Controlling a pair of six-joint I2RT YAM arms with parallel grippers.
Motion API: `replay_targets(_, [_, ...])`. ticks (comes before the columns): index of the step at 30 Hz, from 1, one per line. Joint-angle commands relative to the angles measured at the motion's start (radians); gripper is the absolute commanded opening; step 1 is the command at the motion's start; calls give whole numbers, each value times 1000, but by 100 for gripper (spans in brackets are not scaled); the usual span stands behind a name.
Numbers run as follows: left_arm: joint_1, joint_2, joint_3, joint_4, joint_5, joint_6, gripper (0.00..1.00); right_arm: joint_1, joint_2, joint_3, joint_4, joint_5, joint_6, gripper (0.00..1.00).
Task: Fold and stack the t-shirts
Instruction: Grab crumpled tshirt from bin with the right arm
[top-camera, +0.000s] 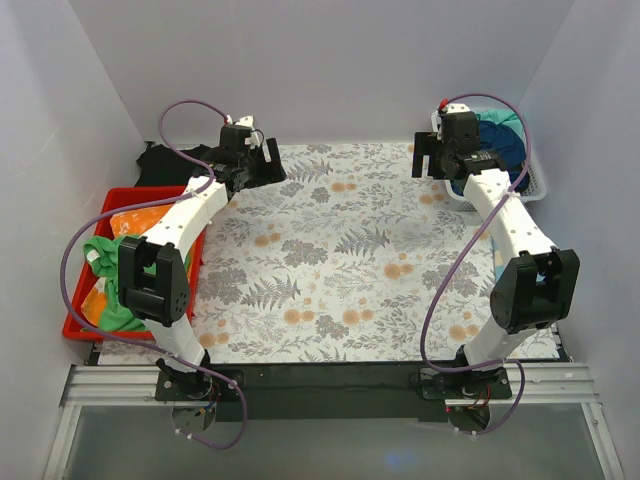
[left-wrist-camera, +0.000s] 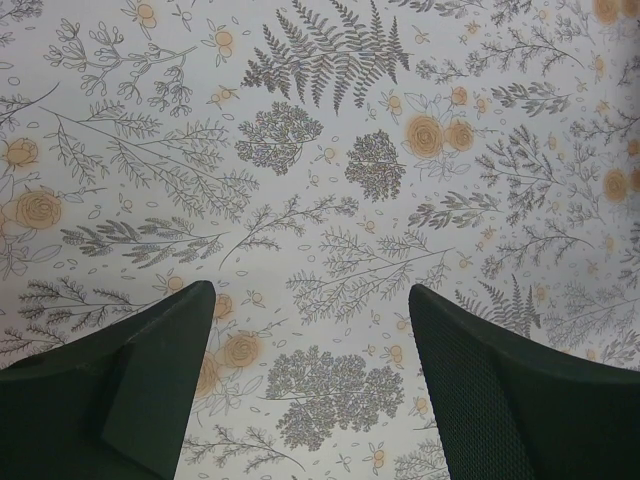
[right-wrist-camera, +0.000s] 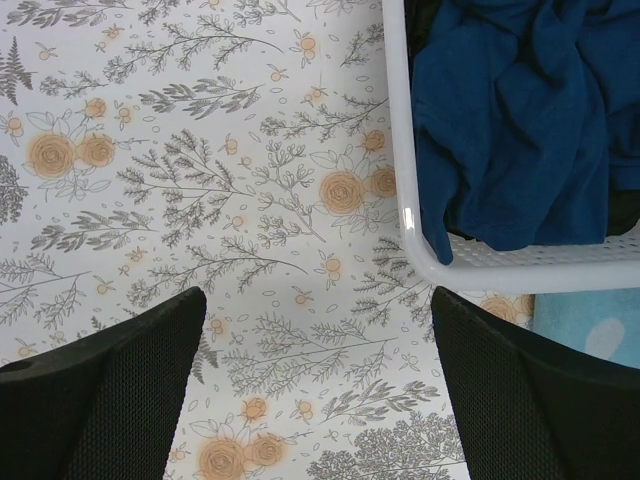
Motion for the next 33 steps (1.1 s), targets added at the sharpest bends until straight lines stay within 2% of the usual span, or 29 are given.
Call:
replay_targets(1, [-7,-51,-12,9,-13,7,78,-4,-52,-3,47,39,-20,98])
replay_targets(4, [-7,-44,-8,13,-12,9,78,-3,-59,-10,74,76,-47,98])
replay_targets(12, [-7,-19,-12,38,-12,10,78,-20,66,164,12,282,-51,98])
replay_targets(14, [-7,-13,-12,38,-10,10,78,-43,112,220,-25,277,-2,93])
replay_targets(18, [-7,-16,-26,36,-10,13,78,-132,181,259,-57,222,83,72])
replay_targets(22, [-5,-49,-73,38,-12,12,78,-176,258,291,-90,206,132,68])
replay_targets(25, [-5,-68,-119,44,-12,9,78,-166,255,267,-10,208,109,67])
replay_targets(33, [-5,-108,-187,52,-5,1,78,-112,338,300,-13,280,130,61])
